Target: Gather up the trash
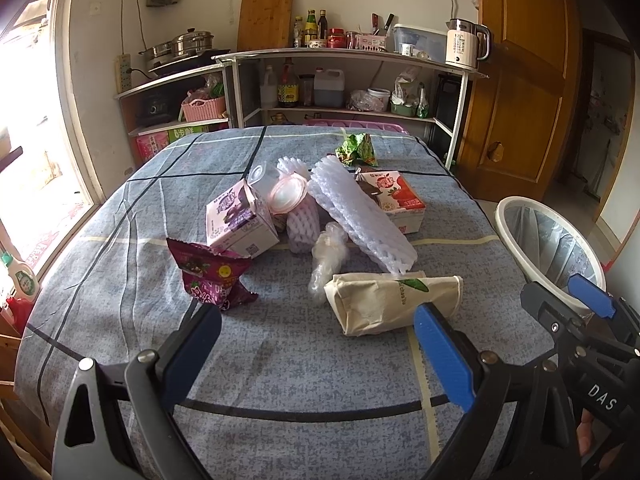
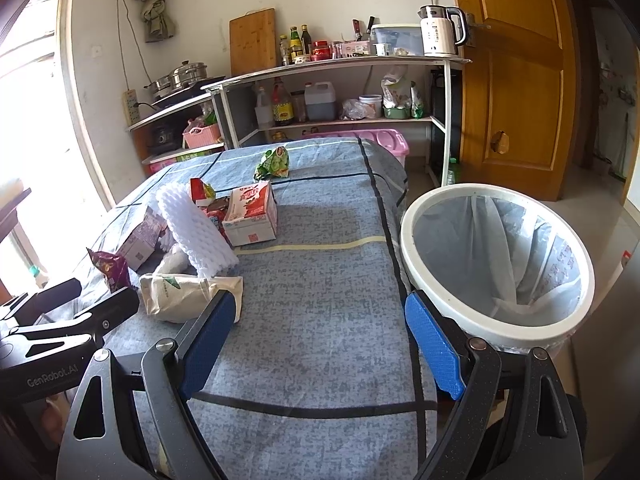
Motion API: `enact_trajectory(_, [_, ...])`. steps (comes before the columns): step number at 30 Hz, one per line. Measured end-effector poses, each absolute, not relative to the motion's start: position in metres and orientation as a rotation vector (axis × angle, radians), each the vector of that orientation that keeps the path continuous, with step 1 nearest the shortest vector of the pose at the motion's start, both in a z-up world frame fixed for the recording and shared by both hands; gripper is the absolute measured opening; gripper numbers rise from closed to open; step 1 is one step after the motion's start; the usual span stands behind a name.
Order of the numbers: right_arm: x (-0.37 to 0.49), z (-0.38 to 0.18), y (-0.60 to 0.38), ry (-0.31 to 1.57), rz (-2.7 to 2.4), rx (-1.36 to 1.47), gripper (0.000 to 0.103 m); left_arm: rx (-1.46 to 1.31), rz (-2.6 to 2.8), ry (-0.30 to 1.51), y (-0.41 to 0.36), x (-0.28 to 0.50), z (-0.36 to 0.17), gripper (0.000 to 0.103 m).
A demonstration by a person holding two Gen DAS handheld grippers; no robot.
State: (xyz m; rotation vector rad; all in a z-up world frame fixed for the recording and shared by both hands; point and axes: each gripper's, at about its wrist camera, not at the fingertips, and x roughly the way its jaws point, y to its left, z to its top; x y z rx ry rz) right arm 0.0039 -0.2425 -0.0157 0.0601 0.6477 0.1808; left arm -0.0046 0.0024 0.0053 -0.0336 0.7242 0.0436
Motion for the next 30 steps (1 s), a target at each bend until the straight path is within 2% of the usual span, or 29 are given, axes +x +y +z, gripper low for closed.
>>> enact_trajectory(30, [0.0020, -0.0133, -0.2459, 0.648, 0.172, 0.063, 0.087, -0.031, 0.052, 0.720, 0.0009, -0.0055, 0.0060, 0.098])
